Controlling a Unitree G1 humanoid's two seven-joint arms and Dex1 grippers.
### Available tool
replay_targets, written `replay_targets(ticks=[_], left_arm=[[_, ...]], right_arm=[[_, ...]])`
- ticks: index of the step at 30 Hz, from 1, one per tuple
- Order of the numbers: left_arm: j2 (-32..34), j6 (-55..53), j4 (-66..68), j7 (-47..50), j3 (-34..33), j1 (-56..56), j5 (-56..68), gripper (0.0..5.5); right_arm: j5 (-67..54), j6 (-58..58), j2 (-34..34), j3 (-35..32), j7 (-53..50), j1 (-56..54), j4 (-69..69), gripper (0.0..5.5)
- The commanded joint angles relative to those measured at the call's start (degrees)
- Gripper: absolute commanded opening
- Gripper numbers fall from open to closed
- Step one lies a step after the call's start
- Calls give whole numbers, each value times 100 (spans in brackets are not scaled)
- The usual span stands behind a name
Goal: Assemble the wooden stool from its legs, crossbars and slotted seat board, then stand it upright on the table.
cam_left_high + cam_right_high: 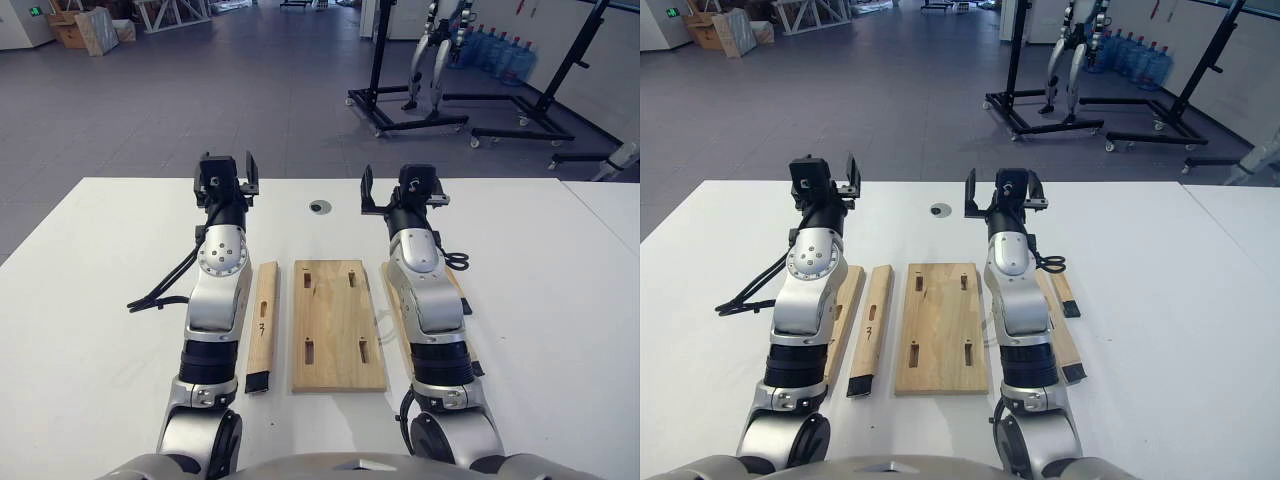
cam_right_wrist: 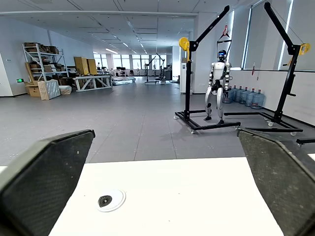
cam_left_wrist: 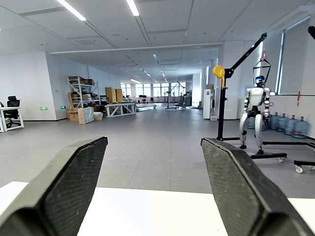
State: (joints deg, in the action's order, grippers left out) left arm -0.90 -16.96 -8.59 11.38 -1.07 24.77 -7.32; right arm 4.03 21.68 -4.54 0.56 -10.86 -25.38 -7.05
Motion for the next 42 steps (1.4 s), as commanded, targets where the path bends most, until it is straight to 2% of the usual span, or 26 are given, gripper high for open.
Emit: replay_targets(ticks=[1, 14, 19, 25, 32, 42], left_arm=[[-27, 17, 14, -7, 2, -3, -5, 348], [-95, -72, -22, 92, -2, 15, -84, 348], [-196, -45, 157, 152, -30, 148, -24, 348], [-402, -41, 180, 132, -287, 131, 386, 348], [-311, -213, 303, 26, -31, 271, 225, 348], [-365, 445, 1299, -296, 169, 1017, 282, 348]], right_arm=[[2, -49, -10, -21, 6, -99, 69, 534], [15, -213, -95, 129, 113, -283, 372, 534], [-72, -424, -116, -26, 58, -308, 559, 534], [-118, -462, -221, 82, 147, -282, 599, 534], [-113, -479, -375, 306, 248, -284, 610, 534], [-188, -1018, -399, 331, 481, -841, 1508, 534]])
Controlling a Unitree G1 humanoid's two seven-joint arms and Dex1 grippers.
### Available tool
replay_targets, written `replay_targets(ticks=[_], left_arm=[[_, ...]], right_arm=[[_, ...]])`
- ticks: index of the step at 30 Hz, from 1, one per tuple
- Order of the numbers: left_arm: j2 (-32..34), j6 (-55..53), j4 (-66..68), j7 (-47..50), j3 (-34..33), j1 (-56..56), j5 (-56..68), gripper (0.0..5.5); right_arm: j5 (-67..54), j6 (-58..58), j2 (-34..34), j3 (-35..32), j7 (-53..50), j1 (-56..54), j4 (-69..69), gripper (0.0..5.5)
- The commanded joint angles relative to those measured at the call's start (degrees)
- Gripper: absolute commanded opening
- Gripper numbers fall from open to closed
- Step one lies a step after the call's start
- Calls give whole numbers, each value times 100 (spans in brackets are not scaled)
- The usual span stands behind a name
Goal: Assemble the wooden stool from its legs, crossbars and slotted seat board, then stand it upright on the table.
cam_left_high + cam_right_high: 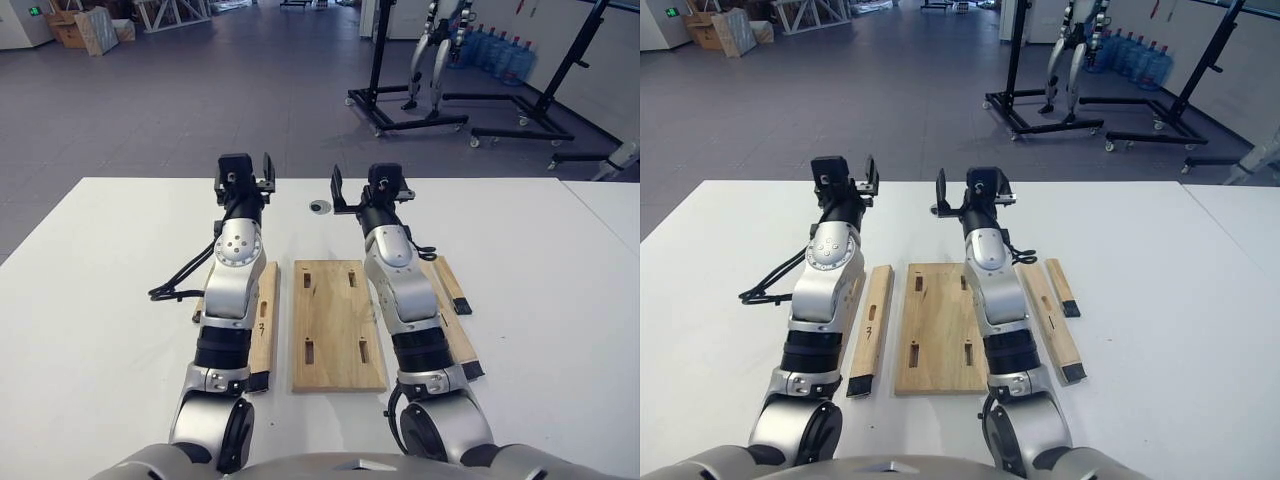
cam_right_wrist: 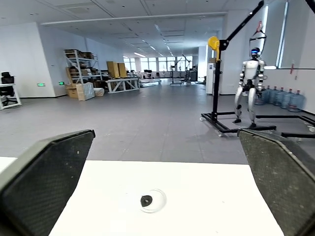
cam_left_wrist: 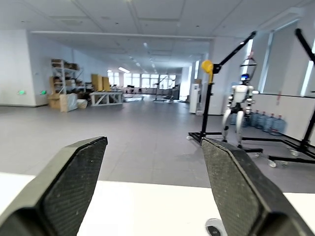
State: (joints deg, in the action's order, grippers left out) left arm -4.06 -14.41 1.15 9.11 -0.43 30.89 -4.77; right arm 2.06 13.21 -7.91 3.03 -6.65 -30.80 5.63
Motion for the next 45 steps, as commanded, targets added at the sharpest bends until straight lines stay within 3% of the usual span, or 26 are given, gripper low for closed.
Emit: replay_targets(ticks=[1, 8, 10, 12, 15, 19, 23, 27, 34, 45], left_arm=[[-68, 221, 367, -51, 102, 435, 24, 348], [49, 158, 203, 3, 33, 204, -72, 348], [448, -312, -473, -74, -397, -127, -28, 348], [1001, -1024, -1566, -309, -1170, -752, 148, 348], [1343, -2073, -2903, -606, -2021, -1670, 445, 348], [1092, -3126, -4163, -656, -2167, -2828, 627, 348], [1076, -3432, -4662, -659, -2137, -3335, 600, 348], [1042, -3613, -4716, -574, -2199, -3271, 637, 348], [1086, -3646, -4646, -590, -2076, -3164, 664, 348], [1054, -3645, -4619, -547, -1913, -3088, 647, 348]], right_arm=[[14, -199, -71, 104, 77, -318, 280, 534], [-117, -32, 84, -137, 77, -241, 181, 534], [-525, 840, 1032, -930, 503, -303, -324, 534], [-1096, 2055, 2506, -1770, 1430, -476, -838, 534], [-1784, 3905, 4038, -2411, 2453, -332, -1041, 534], [-2602, 5893, 4562, -2589, 3112, 668, -1766, 534], [-2969, 6805, 4755, -2431, 3320, 989, -2245, 534], [-2575, 6236, 5055, -2003, 3225, 1618, -2203, 534], [-1980, 4907, 4595, -1530, 2874, 1968, -1299, 534], [-1580, 3854, 4430, -1148, 2981, 1932, -181, 534]])
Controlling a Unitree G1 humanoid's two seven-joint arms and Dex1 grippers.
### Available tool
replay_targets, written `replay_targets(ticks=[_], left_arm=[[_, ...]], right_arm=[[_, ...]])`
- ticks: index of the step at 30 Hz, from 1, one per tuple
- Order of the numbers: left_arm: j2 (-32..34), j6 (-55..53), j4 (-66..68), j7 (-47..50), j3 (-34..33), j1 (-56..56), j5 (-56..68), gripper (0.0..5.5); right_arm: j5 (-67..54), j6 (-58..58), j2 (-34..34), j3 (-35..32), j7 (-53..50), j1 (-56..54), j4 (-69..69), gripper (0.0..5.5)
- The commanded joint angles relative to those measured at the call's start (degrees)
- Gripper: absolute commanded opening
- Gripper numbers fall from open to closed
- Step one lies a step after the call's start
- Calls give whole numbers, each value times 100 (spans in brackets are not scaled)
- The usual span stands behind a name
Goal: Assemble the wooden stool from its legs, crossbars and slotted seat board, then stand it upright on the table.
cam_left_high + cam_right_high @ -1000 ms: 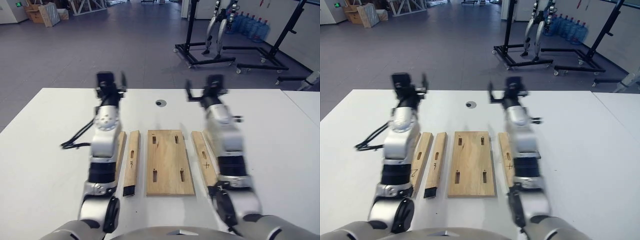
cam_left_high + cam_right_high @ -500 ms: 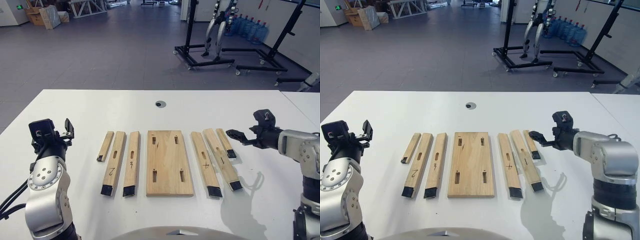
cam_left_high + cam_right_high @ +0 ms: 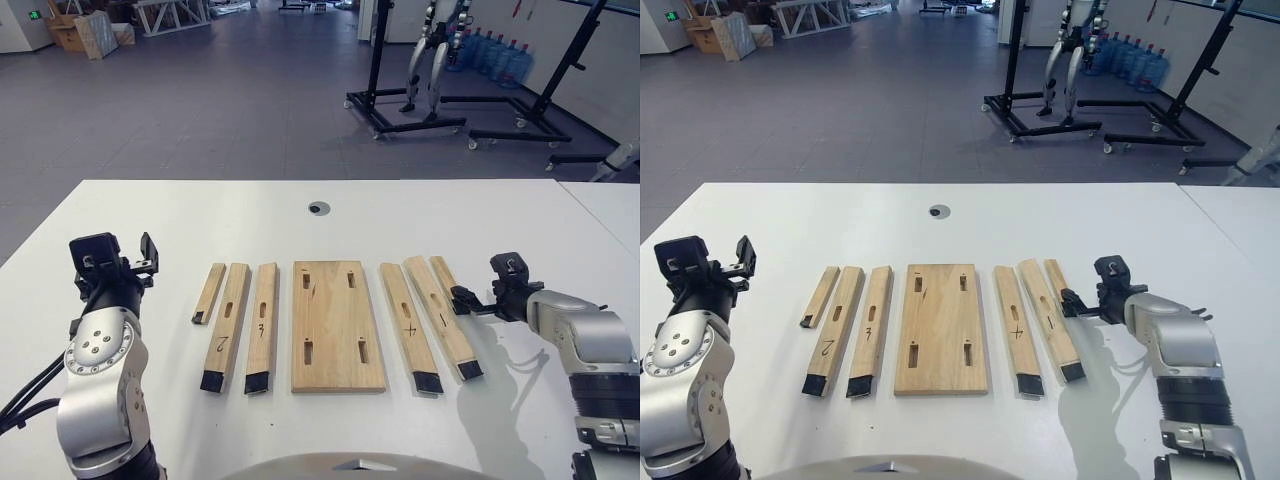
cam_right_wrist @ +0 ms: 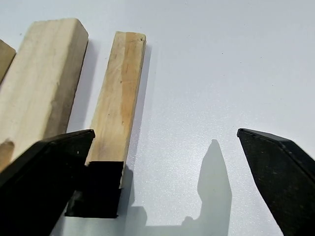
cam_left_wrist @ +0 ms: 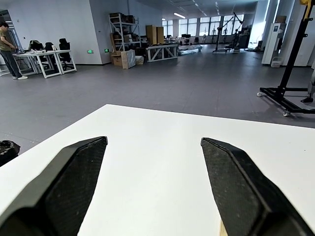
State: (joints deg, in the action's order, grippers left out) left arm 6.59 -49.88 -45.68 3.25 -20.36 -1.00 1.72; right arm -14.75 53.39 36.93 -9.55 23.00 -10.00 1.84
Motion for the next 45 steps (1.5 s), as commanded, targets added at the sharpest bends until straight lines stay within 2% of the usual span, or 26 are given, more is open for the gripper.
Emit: replay_targets(ticks=[1, 14, 22, 28, 37, 45], left_arm=[[-8, -93, 79, 41, 102, 121, -7, 348], [-75, -61, 99, 127, 250, 143, -29, 348], [-88, -65, 150, 170, 323, 217, -32, 348], [-35, -148, 109, 198, 301, 288, -74, 348], [-8, -261, 166, 173, 323, 442, -47, 348], [-85, -411, 290, 86, 186, 589, 156, 348]], right_arm=[[117, -201, -83, 147, 12, -197, 230, 534], [272, -123, -324, 371, -45, -163, 436, 534], [282, 202, -344, 314, -179, 103, 426, 411], [73, 907, -203, 232, -87, 387, -417, 304], [195, 480, -434, 498, -63, 308, -157, 133], [96, 135, -410, 186, 15, 111, 31, 130]])
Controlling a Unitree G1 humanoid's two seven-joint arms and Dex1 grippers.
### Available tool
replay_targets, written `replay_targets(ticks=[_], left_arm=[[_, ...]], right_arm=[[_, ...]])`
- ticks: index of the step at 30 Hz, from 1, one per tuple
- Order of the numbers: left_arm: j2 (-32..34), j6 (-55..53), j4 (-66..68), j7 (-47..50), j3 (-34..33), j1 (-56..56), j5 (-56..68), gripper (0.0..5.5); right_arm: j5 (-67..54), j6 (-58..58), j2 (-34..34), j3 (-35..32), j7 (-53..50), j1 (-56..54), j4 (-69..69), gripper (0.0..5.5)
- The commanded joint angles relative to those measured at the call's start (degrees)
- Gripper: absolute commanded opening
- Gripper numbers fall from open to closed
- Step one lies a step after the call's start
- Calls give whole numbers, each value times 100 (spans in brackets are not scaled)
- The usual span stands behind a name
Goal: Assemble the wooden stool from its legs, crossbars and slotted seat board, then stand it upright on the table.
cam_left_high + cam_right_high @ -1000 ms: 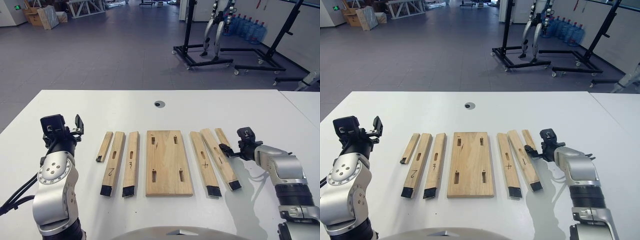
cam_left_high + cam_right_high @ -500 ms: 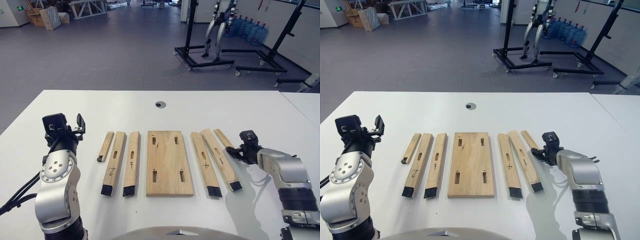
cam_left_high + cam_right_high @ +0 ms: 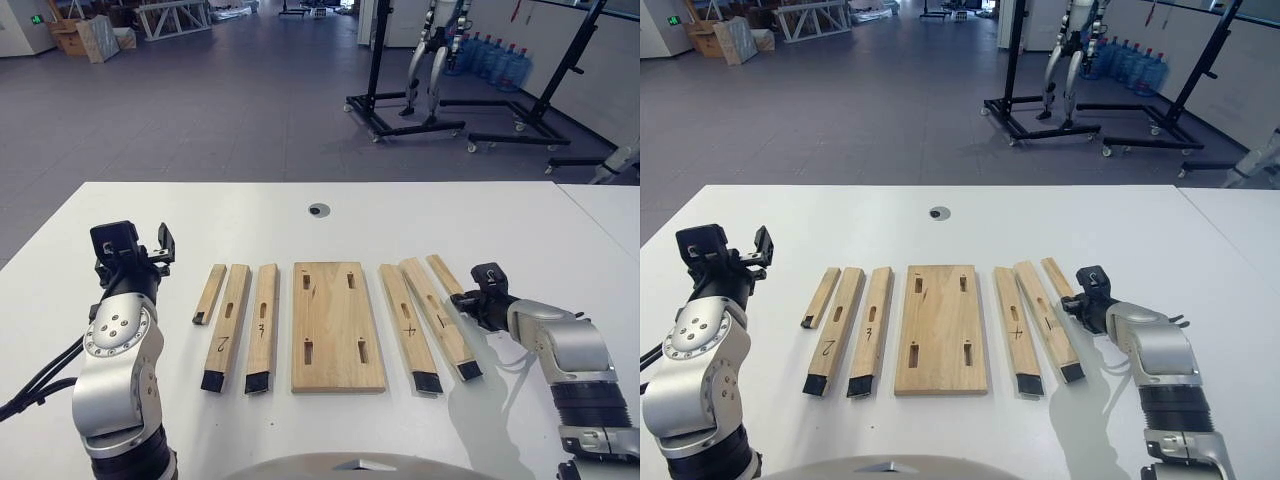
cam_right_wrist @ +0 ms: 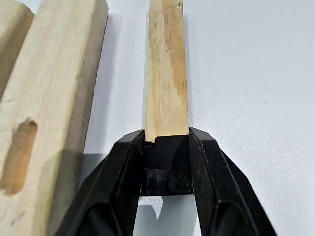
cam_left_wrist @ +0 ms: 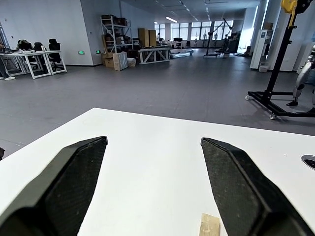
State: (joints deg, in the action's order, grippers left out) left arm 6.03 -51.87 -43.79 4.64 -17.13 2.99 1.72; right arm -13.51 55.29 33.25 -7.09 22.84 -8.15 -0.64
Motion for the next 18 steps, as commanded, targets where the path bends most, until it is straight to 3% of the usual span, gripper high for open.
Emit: replay_targets(ticks=[1, 6, 8, 13, 18], left_arm=[[-54, -295, 137, -97, -233, 272, 270, 348], [-246, -1248, 514, -700, -1119, 1191, 1664, 348], [-419, -1700, 675, -977, -1408, 1640, 2417, 348], [-1599, -2498, 1442, -551, -2798, 2928, 4854, 348], [-1965, -2670, 1688, 251, -2656, 2804, 6340, 348]], right_arm=[[-43, -179, -15, -151, 50, -245, 305, 130], [-112, -800, 39, -523, -3, -1485, 271, 130], [-261, -893, -204, -360, 93, -1970, -70, 130], [-419, -1352, -1157, 1096, 597, -1892, -941, 130], [-338, -1991, -1542, 1489, 747, -1671, -723, 130]])
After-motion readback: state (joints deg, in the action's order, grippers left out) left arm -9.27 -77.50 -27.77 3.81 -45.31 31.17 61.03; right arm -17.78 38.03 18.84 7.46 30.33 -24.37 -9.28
